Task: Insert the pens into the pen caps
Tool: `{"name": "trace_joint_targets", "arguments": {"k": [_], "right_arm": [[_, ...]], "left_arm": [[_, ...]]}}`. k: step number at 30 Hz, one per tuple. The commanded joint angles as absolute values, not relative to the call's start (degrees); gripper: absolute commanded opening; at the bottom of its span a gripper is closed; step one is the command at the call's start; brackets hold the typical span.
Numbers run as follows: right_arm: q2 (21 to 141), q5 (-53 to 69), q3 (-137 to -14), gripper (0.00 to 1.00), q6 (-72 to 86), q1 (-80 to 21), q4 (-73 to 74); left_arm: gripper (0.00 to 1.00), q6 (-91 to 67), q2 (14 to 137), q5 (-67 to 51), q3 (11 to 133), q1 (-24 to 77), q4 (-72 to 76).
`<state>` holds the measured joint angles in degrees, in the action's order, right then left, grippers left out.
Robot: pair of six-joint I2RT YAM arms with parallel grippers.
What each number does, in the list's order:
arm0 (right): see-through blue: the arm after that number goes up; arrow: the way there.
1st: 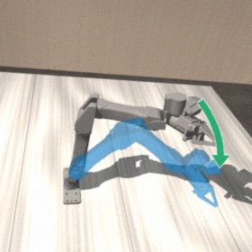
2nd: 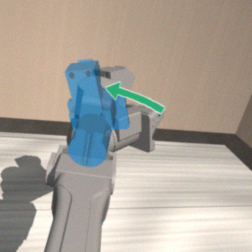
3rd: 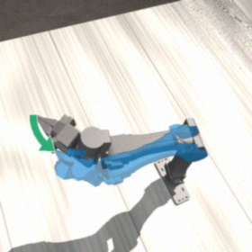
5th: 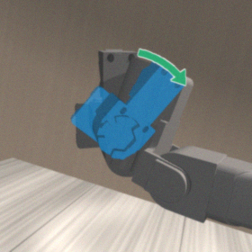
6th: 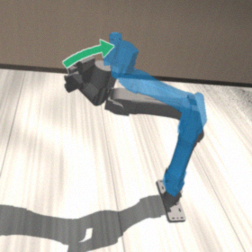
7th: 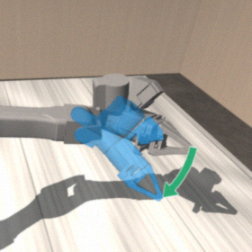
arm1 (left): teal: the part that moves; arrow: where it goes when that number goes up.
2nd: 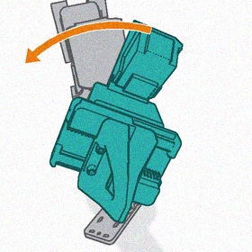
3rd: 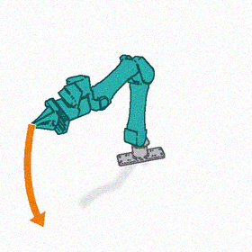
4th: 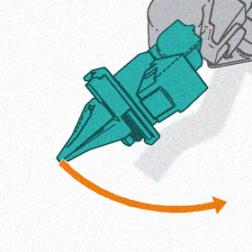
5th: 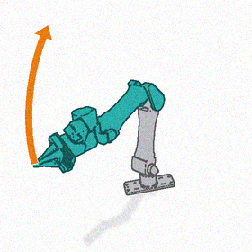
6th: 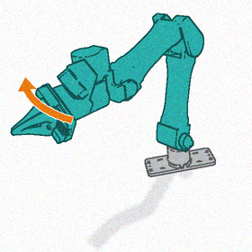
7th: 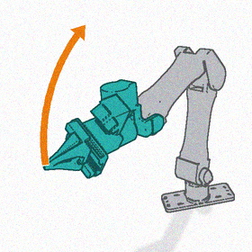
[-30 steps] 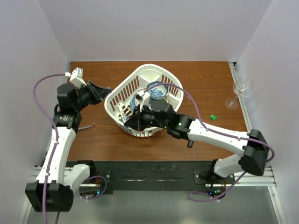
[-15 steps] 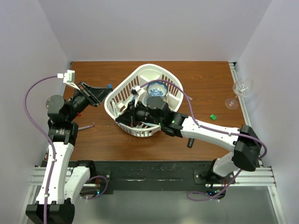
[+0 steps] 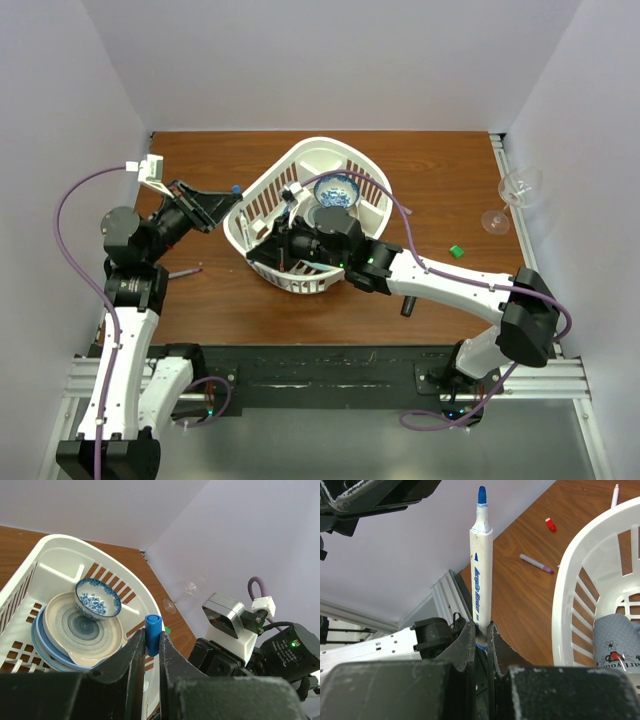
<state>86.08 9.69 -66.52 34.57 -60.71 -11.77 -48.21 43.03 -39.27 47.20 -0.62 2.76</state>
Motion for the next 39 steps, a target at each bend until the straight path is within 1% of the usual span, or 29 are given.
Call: {"name": "trace_joint_targets", "arguments": {"k": [1,18,25,26,32,33,34,35,36,37,38,39], "right_arm": [[85.5,7.9,-69.5,0.0,34.7,-60.8,-13.7],[86.4,6.8,-71.2,0.0,34.4,-60.8,-13.3],[87.3,2.6,-73.6,0.0,33.8,-60.8,-10.6],[87.4,1.7,-74.1,0.0,33.3,-60.9,-10.4],[88.6,0.1,-77.9,0.0,30.4,-60.8,-7.4],[88.7,0.1,-78.7,0.0,30.0,-60.8,-6.9],[88.8,0.1,-79.0,0.0,29.5,-60.8,-6.2],[88.7,0.1,-79.4,0.0,28.7,-60.8,-6.1],[88.6,0.1,-79.5,0.0,28.2,-60.8,-5.9],[88.3,0.1,-79.5,0.0,27.8,-60.9,-5.8],[88.0,0.1,-79.5,0.0,27.1,-60.8,-5.8],[87.7,0.1,-79.5,0.0,26.9,-60.8,-5.6]], "left_arm": [[0.0,-46.5,41.8,-40.8,47.2,-0.4,2.7],[0.0,-44.2,41.5,-40.5,46.1,-0.4,0.8],[0.0,-44.1,39.9,-41.4,44.7,-0.5,0.2],[0.0,-43.9,39.8,-41.5,44.6,-0.5,-1.7],[0.0,-43.2,39.2,-42.3,43.9,-0.4,-2.5],[0.03,-43.0,39.1,-42.6,43.9,-0.4,-2.7],[0.08,-42.8,39.2,-43.0,44.3,-0.5,-2.7],[0.22,-42.7,39.1,-43.3,44.6,-0.5,-2.7],[0.3,-42.7,39.1,-43.4,44.7,-0.5,-3.1],[0.37,-42.5,38.9,-43.4,45.3,-0.4,-3.3],[0.46,-42.4,38.9,-43.4,45.6,-0.4,-3.3],[0.48,-42.1,38.9,-43.2,45.9,-0.4,-3.8]]}}
